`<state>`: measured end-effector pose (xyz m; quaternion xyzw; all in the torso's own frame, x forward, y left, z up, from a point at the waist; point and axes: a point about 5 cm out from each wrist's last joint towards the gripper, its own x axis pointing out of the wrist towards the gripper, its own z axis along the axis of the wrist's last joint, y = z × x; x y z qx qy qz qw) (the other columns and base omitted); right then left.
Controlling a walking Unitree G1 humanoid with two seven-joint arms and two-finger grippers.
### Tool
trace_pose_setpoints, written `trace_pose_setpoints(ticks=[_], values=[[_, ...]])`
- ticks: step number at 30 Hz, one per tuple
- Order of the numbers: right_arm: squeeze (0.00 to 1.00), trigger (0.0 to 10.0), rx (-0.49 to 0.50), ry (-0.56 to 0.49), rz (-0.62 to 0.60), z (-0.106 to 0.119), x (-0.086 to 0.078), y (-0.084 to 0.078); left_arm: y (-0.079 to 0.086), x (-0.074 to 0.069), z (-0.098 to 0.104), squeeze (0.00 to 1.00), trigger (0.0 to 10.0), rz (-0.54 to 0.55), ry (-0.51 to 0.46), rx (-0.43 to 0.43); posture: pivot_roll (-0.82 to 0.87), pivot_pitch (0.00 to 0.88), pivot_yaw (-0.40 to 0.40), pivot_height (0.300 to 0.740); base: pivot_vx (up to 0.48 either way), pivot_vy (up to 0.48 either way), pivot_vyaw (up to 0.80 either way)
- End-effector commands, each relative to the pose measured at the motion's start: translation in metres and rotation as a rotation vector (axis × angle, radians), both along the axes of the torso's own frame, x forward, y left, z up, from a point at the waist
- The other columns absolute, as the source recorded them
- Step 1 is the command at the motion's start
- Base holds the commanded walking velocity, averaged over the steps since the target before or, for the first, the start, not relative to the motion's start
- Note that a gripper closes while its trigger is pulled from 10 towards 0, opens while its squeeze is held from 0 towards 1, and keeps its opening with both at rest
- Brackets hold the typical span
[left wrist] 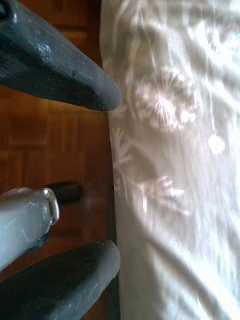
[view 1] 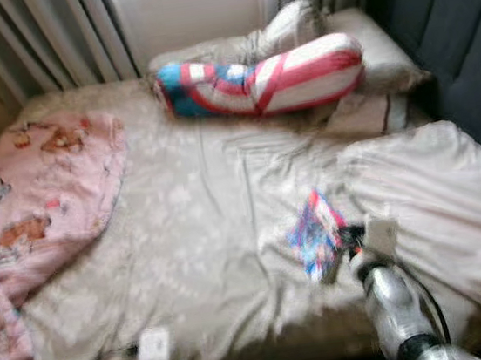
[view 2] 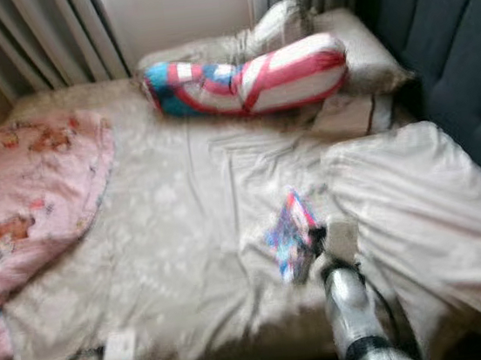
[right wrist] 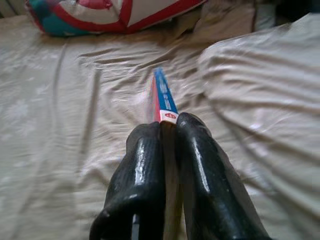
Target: Clean up the room
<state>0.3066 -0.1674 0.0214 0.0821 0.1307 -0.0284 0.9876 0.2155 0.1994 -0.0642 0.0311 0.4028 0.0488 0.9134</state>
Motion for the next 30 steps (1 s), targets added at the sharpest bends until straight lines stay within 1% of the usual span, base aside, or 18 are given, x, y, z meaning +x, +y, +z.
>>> trace_pose_setpoints(ticks=[1,20,30], values=[[0.0,10.0,0.004,-0.052,0.008,0.01,0.007,0.0049,0.01,-0.0071,-0.0026,0.0,10.0,0.021,0.023,0.019,-0.1,0.038,0.016,0.74,0.0,0.0,0.0],[0.0,10.0,0.009,-0.058,0.005,0.0107,0.0074,0.0057,0.0093,-0.0039,-0.0005,0.0,10.0,0.015,0.004,0.014,-0.1,0.039,0.018,0.74,0.0,0.0,0.0],[0.0,10.0,0.008,-0.056,0.012,0.0104,0.0073,0.0067,0.0079,-0.0051,-0.0018,0.0,10.0,0.001,0.02,0.015,-0.1,0.039,0.018,0.74,0.0,0.0,0.0]])
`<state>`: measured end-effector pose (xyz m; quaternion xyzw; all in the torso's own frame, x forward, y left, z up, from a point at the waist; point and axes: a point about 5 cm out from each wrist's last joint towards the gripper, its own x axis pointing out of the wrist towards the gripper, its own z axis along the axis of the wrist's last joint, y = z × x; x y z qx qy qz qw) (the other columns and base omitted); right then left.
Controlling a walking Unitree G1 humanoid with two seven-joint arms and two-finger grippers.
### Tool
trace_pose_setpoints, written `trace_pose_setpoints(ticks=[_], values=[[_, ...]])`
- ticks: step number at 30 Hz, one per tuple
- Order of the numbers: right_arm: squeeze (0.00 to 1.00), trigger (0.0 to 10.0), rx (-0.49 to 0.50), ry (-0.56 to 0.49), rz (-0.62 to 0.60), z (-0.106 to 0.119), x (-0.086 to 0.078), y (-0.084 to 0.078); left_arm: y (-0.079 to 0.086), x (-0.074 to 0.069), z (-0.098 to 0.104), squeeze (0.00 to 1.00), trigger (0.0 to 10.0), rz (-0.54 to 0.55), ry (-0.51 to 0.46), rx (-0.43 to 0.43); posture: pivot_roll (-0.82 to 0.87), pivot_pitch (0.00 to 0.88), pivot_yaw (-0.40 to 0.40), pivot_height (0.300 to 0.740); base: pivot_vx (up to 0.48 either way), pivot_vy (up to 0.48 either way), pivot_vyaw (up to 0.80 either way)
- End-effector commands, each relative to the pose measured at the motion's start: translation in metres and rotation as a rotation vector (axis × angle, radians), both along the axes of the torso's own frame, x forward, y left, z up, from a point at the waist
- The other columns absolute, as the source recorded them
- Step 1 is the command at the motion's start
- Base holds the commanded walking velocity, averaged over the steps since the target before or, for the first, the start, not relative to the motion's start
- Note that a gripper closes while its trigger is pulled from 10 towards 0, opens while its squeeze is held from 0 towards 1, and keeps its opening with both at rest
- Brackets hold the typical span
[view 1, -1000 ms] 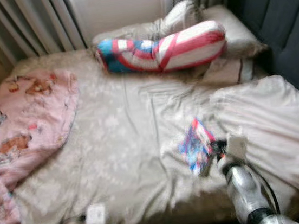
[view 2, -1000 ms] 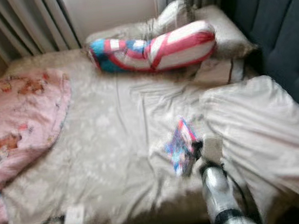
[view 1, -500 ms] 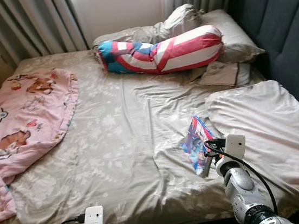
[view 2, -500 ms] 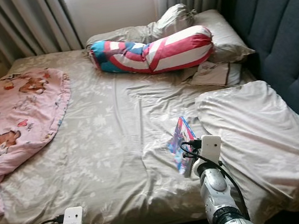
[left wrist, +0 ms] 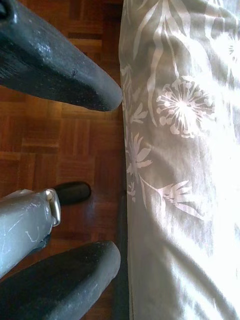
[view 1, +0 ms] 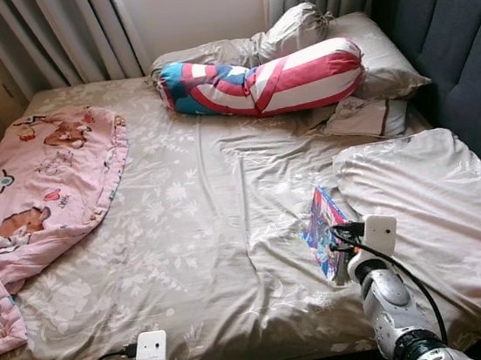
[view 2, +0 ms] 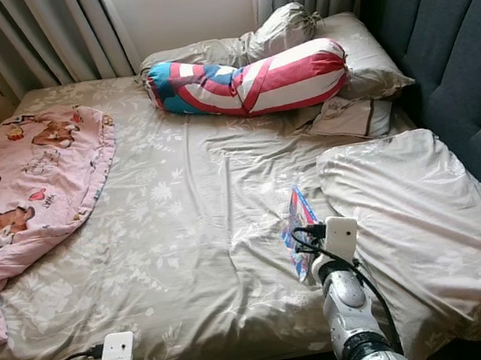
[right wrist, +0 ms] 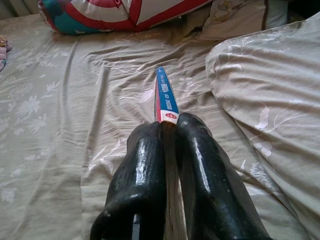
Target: Clean up the room
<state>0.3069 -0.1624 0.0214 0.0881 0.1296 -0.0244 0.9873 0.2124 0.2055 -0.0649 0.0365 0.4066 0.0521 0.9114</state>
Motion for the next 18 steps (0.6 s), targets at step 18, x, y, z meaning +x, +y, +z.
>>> trace_pose_setpoints(ticks=[18], values=[[0.0,10.0,-0.016,-0.049,0.019,0.0098,0.0069,0.0029,-0.0003,-0.0036,-0.0023,0.0,10.0,-0.013,0.018,0.0,-0.1,0.032,0.018,0.74,0.174,0.0,0.0]])
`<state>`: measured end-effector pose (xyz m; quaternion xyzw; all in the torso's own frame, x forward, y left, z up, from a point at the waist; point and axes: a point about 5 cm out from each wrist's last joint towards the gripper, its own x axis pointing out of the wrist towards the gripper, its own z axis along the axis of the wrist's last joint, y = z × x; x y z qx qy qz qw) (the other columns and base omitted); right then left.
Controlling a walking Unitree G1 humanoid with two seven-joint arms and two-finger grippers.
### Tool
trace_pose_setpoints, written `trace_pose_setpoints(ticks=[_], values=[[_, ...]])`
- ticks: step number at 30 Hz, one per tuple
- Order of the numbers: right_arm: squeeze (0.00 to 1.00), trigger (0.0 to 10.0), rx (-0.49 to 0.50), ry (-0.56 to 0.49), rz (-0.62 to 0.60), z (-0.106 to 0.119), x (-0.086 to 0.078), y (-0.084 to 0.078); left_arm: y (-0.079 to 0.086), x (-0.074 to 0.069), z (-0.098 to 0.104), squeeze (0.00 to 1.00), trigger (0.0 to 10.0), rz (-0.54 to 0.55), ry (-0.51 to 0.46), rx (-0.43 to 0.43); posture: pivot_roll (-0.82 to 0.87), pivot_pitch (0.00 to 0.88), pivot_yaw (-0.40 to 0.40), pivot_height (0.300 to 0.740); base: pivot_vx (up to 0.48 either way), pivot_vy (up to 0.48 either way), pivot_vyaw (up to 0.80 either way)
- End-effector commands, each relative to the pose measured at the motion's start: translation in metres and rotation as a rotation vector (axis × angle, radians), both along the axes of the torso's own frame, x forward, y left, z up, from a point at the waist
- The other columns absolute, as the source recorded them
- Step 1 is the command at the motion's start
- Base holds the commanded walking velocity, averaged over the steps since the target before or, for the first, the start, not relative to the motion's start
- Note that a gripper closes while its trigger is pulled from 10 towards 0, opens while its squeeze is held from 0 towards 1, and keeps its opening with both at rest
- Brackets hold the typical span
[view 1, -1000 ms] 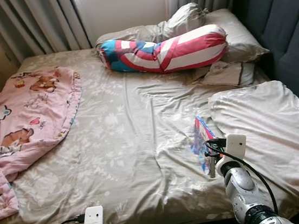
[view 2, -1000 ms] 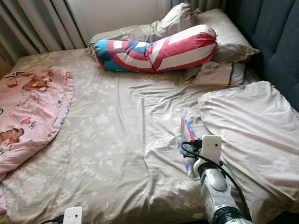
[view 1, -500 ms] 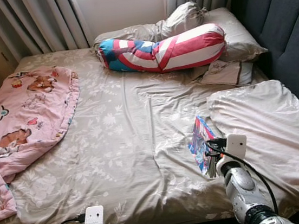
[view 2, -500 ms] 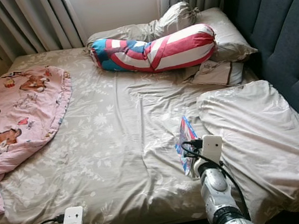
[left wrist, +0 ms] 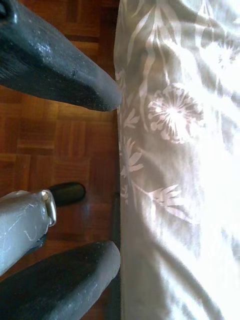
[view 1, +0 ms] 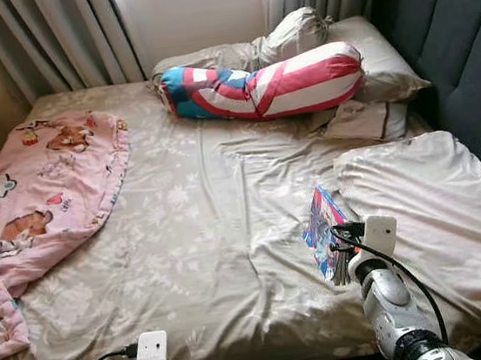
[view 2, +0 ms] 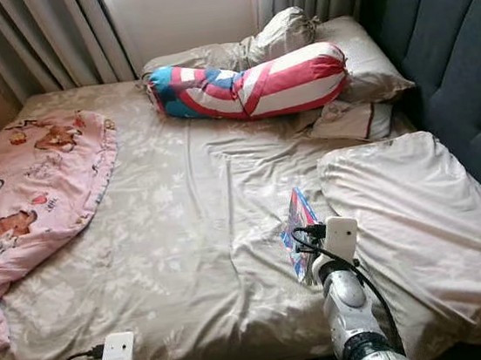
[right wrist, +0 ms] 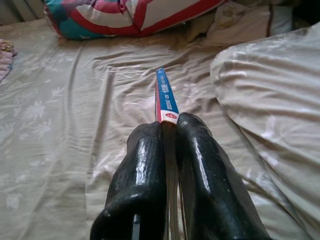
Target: Clean up the room
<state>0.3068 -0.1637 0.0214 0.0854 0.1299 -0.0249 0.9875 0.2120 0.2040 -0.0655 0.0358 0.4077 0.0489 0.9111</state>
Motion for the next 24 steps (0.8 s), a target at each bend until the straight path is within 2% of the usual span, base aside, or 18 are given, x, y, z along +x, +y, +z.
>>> trace_pose_setpoints(ticks=[1,17,24], values=[[0.0,10.0,-0.011,-0.05,0.02,0.0098,0.0069,0.0044,0.0011,-0.0033,-0.0019,0.0,10.0,-0.008,0.015,0.005,-0.1,0.032,0.018,0.74,0.322,0.0,0.0],[0.0,10.0,-0.019,-0.049,0.026,0.0095,0.0066,0.0048,0.0005,-0.0044,-0.0025,0.0,10.0,-0.008,0.016,0.005,-0.11,0.028,0.018,0.74,0.317,0.0,0.0],[0.0,10.0,-0.014,-0.053,0.024,0.0094,0.0062,0.0051,0.0009,-0.0049,-0.0027,0.0,10.0,-0.008,0.015,0.007,-0.1,0.034,0.018,0.74,0.0,0.0,0.0]])
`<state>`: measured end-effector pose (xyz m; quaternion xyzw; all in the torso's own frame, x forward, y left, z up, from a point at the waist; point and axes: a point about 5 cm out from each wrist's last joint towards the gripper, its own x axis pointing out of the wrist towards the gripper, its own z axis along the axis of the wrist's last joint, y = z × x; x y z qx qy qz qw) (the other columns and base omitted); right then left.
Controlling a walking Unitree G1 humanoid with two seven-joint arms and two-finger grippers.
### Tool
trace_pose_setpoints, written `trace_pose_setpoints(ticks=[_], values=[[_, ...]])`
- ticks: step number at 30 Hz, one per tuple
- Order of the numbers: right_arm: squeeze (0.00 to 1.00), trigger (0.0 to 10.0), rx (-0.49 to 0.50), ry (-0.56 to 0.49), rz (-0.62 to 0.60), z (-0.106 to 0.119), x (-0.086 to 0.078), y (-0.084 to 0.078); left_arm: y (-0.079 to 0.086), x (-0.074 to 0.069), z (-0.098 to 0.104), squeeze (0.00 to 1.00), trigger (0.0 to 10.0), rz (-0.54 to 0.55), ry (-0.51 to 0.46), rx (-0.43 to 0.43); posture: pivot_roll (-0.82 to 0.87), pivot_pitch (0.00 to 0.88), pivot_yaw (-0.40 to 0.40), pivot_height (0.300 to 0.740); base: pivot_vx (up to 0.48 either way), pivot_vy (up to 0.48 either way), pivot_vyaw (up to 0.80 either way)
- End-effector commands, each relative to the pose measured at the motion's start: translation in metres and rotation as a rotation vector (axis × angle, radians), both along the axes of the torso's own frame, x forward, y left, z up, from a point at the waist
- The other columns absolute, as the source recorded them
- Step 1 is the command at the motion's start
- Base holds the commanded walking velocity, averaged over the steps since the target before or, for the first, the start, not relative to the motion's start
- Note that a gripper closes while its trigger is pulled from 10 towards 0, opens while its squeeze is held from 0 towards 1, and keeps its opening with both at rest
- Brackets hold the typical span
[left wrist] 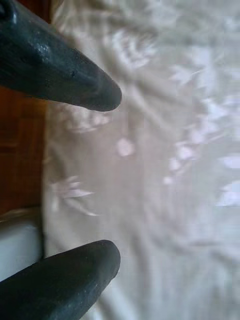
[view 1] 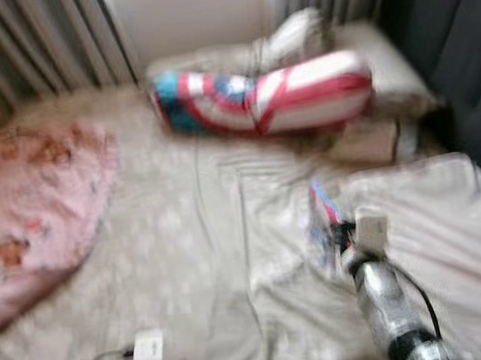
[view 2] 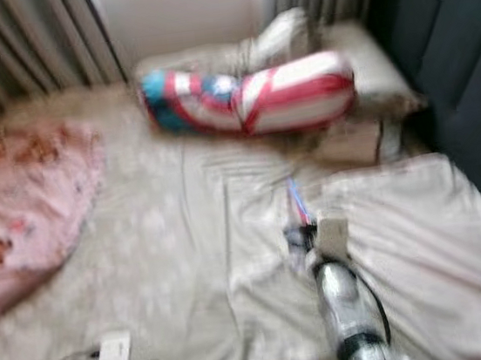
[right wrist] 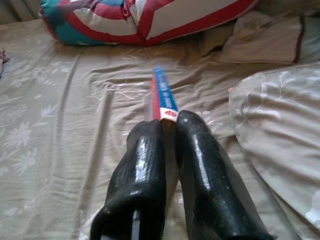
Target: Clean up the room
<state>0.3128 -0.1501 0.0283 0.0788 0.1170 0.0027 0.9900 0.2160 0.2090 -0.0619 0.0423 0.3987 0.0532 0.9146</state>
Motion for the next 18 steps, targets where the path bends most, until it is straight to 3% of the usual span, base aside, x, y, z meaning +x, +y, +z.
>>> trace_pose_setpoints(ticks=[1,18], values=[[0.0,10.0,-0.005,-0.022,-0.03,0.003,0.0,-0.009,-0.004,-0.009,-0.006,0.0,10.0,-0.009,0.034,-0.009,-0.1,0.034,0.018,0.74,0.0,0.0,0.0],[0.0,10.0,0.05,-0.051,0.034,0.004,0.0,0.002,-0.003,-0.009,-0.006,0.0,10.0,-0.011,0.032,-0.007,-0.1,0.042,0.022,0.74,0.0,0.0,0.0]])
